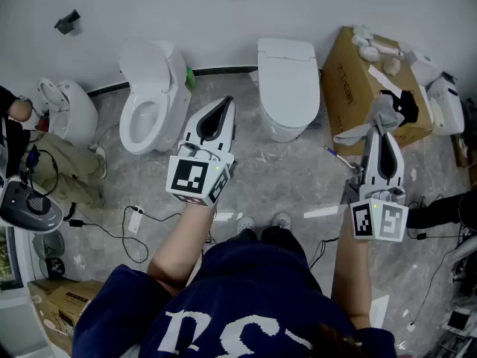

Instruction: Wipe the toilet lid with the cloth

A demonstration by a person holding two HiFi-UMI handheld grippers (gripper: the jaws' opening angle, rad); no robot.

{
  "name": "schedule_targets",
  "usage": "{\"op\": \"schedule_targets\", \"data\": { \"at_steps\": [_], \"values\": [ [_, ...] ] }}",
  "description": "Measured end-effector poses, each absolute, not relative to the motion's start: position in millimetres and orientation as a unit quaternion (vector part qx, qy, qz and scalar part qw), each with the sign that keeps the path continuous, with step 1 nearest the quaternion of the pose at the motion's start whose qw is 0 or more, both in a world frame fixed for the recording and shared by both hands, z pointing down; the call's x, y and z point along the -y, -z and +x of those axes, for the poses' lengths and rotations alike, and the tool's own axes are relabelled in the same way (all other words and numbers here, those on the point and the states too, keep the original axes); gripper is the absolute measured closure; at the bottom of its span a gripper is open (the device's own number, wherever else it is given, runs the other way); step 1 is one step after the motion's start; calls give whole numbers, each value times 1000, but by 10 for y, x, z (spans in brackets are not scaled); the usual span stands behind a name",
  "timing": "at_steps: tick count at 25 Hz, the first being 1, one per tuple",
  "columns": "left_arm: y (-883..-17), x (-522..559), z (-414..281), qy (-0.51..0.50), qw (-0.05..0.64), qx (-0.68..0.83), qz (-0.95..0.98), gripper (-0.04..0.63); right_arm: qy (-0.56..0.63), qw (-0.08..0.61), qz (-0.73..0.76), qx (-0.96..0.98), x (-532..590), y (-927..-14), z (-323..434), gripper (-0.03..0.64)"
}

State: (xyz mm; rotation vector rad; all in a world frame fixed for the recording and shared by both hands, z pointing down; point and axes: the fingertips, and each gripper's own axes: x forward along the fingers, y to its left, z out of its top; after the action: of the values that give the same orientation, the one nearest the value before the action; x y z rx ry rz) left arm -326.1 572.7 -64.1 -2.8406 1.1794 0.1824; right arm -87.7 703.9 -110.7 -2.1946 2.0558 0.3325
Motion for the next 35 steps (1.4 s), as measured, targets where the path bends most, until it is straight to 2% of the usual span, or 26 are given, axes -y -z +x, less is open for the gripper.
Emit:
{"op": "schedule_targets", "data": {
  "at_steps": [6, 10, 18, 27, 35],
  "values": [
    [634, -5696, -3221, -57, 29, -379, -923, 575, -115, 60, -720, -682, -7021, 1134, -883, 578],
    [635, -5699, -3216, -56, 28, -375, -925, 575, -116, 91, -710, -688, -7053, 1210, -922, 577],
    [513, -5596, -3118, -49, 22, -368, -928, 575, -110, 88, -714, -686, -6920, 1109, -863, 577],
    [473, -4897, -2722, -44, 18, -388, -921, 575, -100, 88, -693, -708, -6021, 1078, -485, 577],
    [607, -3982, -2153, -37, 27, -422, -906, 575, -90, 114, -642, -753, -4853, 1169, 168, 577]
  ]
}}
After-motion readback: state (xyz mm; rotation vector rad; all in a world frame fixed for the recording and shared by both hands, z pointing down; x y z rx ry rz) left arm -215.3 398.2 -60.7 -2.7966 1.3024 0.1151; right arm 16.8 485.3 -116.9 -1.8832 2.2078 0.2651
